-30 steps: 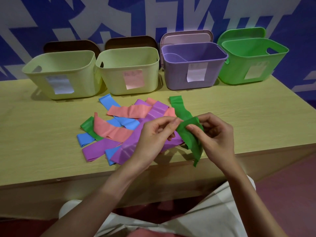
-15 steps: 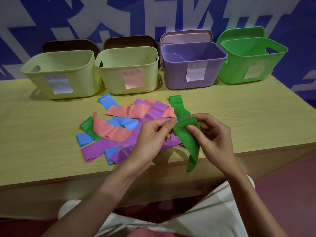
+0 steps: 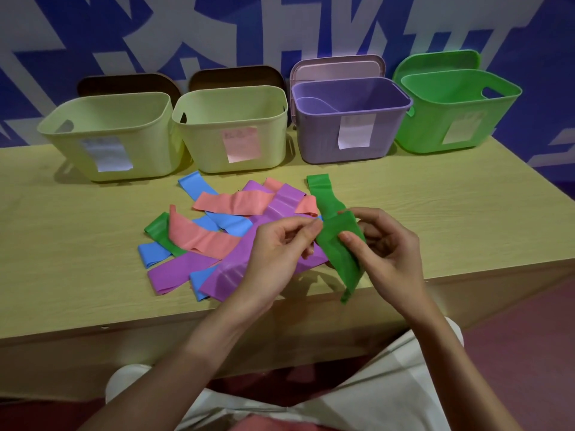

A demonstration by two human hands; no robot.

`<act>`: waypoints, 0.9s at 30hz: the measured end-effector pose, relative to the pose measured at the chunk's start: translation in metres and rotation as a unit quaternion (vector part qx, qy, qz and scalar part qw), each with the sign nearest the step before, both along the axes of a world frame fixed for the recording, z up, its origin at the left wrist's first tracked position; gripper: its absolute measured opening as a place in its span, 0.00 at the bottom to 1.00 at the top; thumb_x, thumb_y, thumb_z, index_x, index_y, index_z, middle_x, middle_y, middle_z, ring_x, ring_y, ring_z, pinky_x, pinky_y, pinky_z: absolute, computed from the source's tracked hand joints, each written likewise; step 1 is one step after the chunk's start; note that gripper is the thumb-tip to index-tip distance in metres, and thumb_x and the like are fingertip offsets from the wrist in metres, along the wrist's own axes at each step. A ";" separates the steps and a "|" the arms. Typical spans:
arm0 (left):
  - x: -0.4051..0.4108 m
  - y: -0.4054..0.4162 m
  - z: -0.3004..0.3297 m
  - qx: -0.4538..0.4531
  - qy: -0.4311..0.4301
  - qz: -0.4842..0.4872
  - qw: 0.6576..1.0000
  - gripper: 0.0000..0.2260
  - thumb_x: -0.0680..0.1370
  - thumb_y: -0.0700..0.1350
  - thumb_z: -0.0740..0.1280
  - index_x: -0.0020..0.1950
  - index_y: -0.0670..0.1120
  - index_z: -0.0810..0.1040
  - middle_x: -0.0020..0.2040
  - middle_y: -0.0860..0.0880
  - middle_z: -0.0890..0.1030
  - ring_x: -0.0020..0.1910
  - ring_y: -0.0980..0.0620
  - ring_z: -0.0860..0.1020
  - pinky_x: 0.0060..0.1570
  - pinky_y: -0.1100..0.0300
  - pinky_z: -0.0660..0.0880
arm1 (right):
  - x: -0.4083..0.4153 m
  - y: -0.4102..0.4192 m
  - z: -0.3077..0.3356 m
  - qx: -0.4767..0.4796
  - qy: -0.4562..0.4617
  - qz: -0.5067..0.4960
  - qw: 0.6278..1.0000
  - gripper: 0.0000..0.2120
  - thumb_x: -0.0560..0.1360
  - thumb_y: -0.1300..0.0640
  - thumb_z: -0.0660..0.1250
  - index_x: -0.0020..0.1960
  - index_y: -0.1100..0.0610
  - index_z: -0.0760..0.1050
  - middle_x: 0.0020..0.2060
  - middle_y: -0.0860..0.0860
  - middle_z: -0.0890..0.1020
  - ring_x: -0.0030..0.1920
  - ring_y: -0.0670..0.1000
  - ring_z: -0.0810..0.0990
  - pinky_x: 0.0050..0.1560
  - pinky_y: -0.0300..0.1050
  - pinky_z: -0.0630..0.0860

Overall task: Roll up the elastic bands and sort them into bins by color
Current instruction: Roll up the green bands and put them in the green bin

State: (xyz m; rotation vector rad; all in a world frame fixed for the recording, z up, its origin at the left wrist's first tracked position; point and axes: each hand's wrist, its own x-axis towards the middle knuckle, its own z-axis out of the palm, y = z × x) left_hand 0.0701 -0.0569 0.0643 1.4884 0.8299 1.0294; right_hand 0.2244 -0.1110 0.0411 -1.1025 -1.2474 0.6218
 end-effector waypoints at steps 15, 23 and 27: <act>0.003 -0.003 -0.006 -0.014 0.009 -0.026 1.000 0.11 0.79 0.44 0.63 0.40 0.41 0.79 0.30 0.52 0.75 0.31 0.59 0.73 0.37 0.64 0.71 | 0.004 0.000 -0.008 0.000 -0.016 -0.028 0.999 0.14 0.71 0.51 0.71 0.48 0.62 0.79 0.40 0.51 0.84 0.41 0.51 0.84 0.42 0.42 0.80; -0.002 -0.003 -0.006 -0.019 0.016 -0.013 1.000 0.04 0.77 0.38 0.66 0.47 0.44 0.81 0.31 0.57 0.79 0.32 0.62 0.74 0.37 0.68 0.72 | 0.001 0.001 -0.008 0.005 -0.001 -0.030 1.000 0.14 0.69 0.49 0.74 0.52 0.54 0.80 0.43 0.49 0.85 0.44 0.50 0.85 0.46 0.45 0.81; -0.003 0.000 -0.009 -0.021 0.022 -0.013 0.999 0.07 0.78 0.41 0.64 0.46 0.41 0.81 0.33 0.46 0.75 0.31 0.58 0.71 0.37 0.63 0.71 | 0.002 -0.001 -0.009 0.004 -0.027 0.002 1.000 0.14 0.73 0.61 0.71 0.58 0.54 0.79 0.49 0.48 0.85 0.49 0.51 0.84 0.51 0.44 0.80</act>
